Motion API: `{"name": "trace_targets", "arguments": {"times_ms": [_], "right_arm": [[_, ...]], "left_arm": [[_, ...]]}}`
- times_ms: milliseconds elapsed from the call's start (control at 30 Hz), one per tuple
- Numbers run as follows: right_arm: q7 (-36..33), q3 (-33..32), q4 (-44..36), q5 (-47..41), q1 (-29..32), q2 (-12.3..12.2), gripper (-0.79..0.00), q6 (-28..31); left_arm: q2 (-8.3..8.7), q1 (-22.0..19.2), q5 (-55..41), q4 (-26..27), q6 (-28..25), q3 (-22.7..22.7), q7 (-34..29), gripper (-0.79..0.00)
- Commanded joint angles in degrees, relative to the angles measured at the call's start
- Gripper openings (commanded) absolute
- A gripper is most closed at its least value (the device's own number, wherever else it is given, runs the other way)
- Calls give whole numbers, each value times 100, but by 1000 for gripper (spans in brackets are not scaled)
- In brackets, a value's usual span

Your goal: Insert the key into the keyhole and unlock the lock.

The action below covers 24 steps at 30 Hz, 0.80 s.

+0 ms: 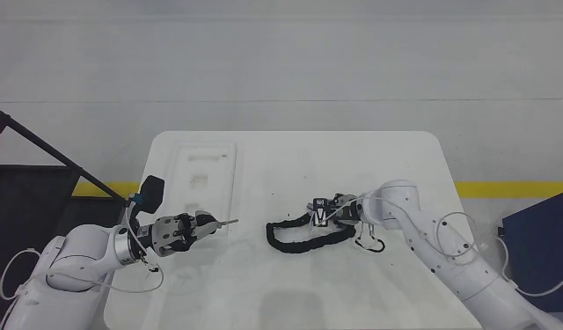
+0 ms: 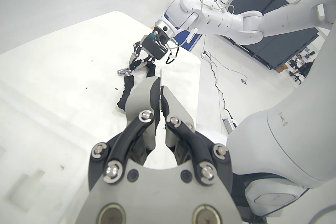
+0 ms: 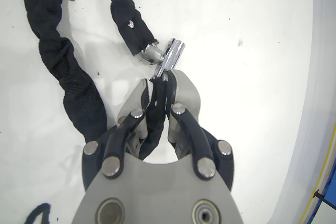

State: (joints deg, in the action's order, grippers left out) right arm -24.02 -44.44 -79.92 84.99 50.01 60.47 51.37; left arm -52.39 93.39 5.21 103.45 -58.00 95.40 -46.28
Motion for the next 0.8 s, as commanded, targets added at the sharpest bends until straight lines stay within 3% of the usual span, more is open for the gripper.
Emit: {"name": "trace_targets", "arguments": {"times_ms": [0,67,100,167,233,267,567,767], "right_arm": [[-124,-12,-39,4,11,-1,0,-15],[-203,-24,-78,-33,27,2,0,-23],[-229,-26,-93,-46,32,4,-77,-14],[-303,-18,-98,-61,36,11,-132,2],[-376,-3,-84,-78,31,25,-277,-10],[-393,2,-72,-90,28,30,-394,-14],[-590,73,67,-235,-67,102,-523,-4],[-664,101,113,-295,-108,134,-539,45]], "left_arm": [[0,0,0,0,0,0,0,-785],[0,0,0,0,0,0,0,-785],[0,0,0,0,0,0,0,-785],[0,0,0,0,0,0,0,-785],[0,0,0,0,0,0,0,-785],[0,0,0,0,0,0,0,-785],[0,0,0,0,0,0,0,-785],[0,0,0,0,0,0,0,-785]]}}
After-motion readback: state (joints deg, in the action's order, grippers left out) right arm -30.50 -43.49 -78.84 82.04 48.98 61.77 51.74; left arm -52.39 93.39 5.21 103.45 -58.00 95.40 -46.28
